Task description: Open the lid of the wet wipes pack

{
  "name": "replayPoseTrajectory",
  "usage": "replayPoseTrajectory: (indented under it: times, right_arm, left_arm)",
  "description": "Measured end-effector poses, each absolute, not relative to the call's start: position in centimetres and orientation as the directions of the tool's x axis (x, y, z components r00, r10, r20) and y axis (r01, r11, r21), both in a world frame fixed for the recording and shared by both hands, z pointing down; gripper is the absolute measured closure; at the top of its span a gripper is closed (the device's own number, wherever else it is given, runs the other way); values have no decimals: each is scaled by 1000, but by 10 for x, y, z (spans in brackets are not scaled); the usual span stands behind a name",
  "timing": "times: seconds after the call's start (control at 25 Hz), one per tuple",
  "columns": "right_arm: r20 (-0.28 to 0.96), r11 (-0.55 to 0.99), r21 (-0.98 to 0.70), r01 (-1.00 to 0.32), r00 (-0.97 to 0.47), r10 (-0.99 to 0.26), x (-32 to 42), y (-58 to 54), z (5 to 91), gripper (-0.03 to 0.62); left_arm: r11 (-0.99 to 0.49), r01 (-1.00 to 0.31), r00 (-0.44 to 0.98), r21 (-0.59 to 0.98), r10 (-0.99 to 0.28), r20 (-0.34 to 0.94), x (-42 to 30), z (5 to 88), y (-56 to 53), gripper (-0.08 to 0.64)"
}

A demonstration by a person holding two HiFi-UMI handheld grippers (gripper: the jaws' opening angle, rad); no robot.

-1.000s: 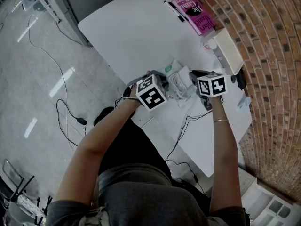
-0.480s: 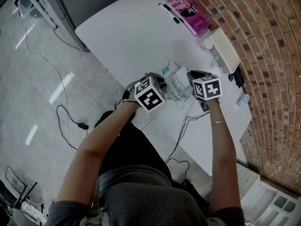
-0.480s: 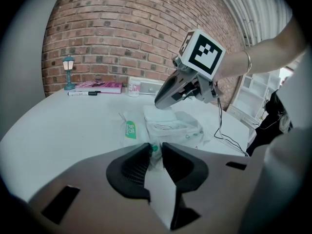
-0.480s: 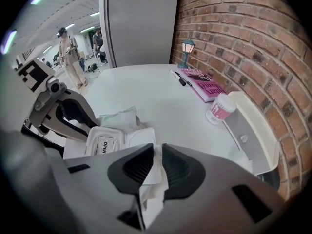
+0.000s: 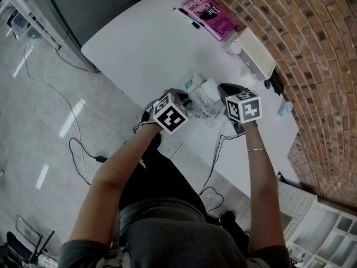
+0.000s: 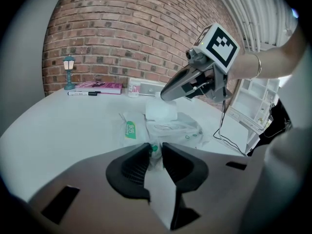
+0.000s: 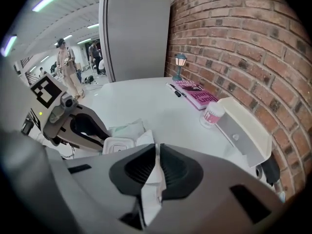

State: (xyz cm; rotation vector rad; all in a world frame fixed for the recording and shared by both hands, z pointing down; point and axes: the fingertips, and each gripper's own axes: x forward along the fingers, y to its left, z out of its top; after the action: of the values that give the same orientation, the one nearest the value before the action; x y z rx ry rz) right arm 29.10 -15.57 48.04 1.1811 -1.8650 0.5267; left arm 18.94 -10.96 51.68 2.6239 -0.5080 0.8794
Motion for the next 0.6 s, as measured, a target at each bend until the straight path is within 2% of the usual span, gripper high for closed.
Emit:
replayPoseTrajectory:
  times: [0.28,0.6]
  right_arm:
    - [778,413,72,-908,-208,-593,284,-144,461,566]
    - [680,290,-16,-957,-223,-699,283,-127,430,569]
  left_arm:
    - [-884,-423,745,200,-214,631,187,515,-110,466]
    - [-892,-414,744,181,-218,631,177,503,-110,469]
